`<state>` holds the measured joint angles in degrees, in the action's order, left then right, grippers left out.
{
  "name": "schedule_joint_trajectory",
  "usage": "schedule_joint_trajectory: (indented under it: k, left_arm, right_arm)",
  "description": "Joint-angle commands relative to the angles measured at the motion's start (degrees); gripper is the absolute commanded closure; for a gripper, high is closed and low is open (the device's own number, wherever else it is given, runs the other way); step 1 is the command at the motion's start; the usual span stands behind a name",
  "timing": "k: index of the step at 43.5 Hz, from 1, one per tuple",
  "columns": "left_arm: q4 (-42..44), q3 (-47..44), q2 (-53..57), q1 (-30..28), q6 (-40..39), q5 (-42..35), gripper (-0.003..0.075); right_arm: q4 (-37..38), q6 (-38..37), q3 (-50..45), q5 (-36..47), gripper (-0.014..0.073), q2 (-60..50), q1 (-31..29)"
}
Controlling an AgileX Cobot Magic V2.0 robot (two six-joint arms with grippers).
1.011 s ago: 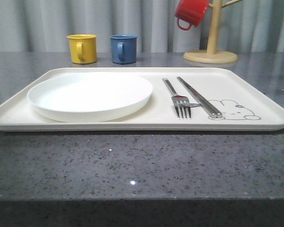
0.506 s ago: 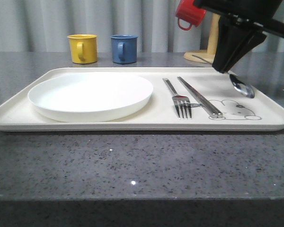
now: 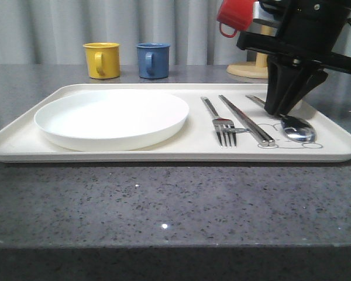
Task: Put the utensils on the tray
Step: 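Grasp the spoon with the right gripper and lay it beside the chopsticks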
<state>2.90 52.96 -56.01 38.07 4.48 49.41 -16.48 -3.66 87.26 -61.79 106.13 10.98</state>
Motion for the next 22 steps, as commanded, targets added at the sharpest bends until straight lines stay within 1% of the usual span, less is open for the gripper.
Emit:
schedule_joint_trajectory:
  k: [1, 6, 12, 17, 22]
  left_arm:
    - [0.03, 1.52, 0.73, 0.43, -0.39, -3.29, 0.0436]
    - [0.03, 1.52, 0.73, 0.43, -0.39, -3.38, 0.0436]
    - [0.03, 1.52, 0.73, 0.43, -0.39, -3.38, 0.0436]
    - [0.03, 1.52, 0.73, 0.43, -0.39, -3.26, 0.0436]
    - [0.03, 1.52, 0.73, 0.43, -0.39, -3.26, 0.0436]
  right_arm:
    - [1.24, 0.21, 1.53, 2.02, 0.0287, -4.73, -0.08]
    - [2.96, 1.66, 1.53, 1.96, 0.0286, -9.11, 0.11]
    - [6.47, 6.27, 0.38, 1.39, 0.0286, -17.14, 2.46]
    - [9.25, 9.03, -3.32, 1.5, 0.0286, -25.95, 5.74]
    - [11.23, 9.08, -8.31, 1.5, 0.0286, -34.89, 6.82]
